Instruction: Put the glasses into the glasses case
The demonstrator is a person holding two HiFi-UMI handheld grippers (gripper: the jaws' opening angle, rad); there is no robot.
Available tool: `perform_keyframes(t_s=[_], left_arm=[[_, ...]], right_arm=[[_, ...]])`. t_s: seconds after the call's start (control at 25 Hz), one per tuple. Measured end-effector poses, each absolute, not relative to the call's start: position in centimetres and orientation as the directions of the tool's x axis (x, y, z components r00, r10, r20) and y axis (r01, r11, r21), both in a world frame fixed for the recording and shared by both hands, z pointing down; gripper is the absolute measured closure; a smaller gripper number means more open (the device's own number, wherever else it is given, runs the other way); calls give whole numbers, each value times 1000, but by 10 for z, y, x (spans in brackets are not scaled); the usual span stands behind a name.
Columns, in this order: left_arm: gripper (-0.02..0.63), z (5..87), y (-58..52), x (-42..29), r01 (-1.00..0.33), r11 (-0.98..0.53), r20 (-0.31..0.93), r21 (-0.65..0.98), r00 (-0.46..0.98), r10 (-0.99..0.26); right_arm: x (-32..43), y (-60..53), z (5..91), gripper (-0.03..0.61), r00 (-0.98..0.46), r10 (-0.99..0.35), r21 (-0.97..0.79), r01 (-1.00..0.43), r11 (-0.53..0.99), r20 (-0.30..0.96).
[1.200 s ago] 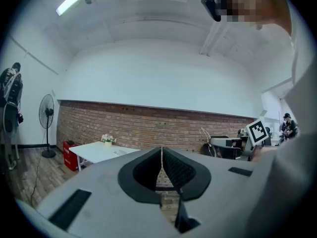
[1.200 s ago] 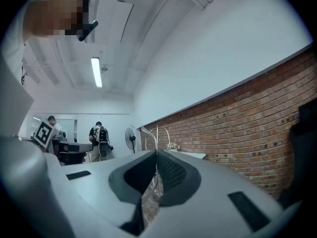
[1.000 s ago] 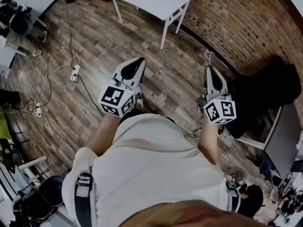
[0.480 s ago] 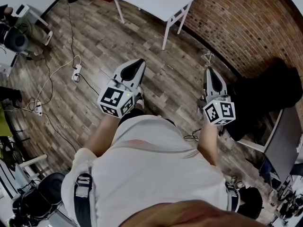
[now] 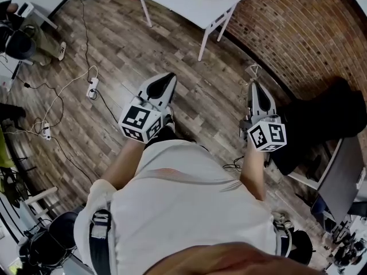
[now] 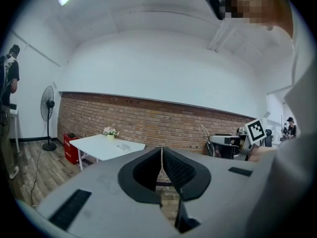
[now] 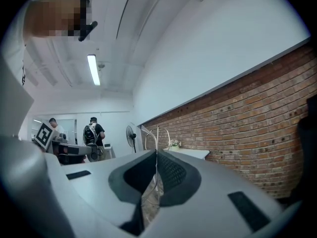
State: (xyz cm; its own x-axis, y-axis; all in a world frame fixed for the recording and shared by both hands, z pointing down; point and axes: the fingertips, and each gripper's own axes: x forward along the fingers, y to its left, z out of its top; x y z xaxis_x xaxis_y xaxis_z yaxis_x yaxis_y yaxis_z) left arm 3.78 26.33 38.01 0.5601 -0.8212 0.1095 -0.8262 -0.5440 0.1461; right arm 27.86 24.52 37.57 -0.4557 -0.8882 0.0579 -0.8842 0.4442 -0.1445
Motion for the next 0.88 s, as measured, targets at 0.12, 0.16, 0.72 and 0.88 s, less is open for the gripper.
perform_keyframes(t_s=[0.12, 0.16, 0.72, 0.88], left_arm=[[591, 377, 235, 29, -822, -550, 100, 151, 566, -819], [591, 376, 225, 25, -821, -550, 94, 151, 566, -819], [591, 365, 100, -74, -823, -539, 53, 178, 555, -830], [591, 373, 74, -98, -834, -517, 66, 192, 537, -841]], right_arm=[[272, 217, 375, 518, -447, -891, -142, -890, 434, 76], [267, 207, 373, 518, -447, -891, -137, -890, 435, 79], [162, 75, 351, 518, -474, -877, -93, -879, 467, 75], [131, 46, 363, 518, -503, -858, -108, -863, 493, 104]])
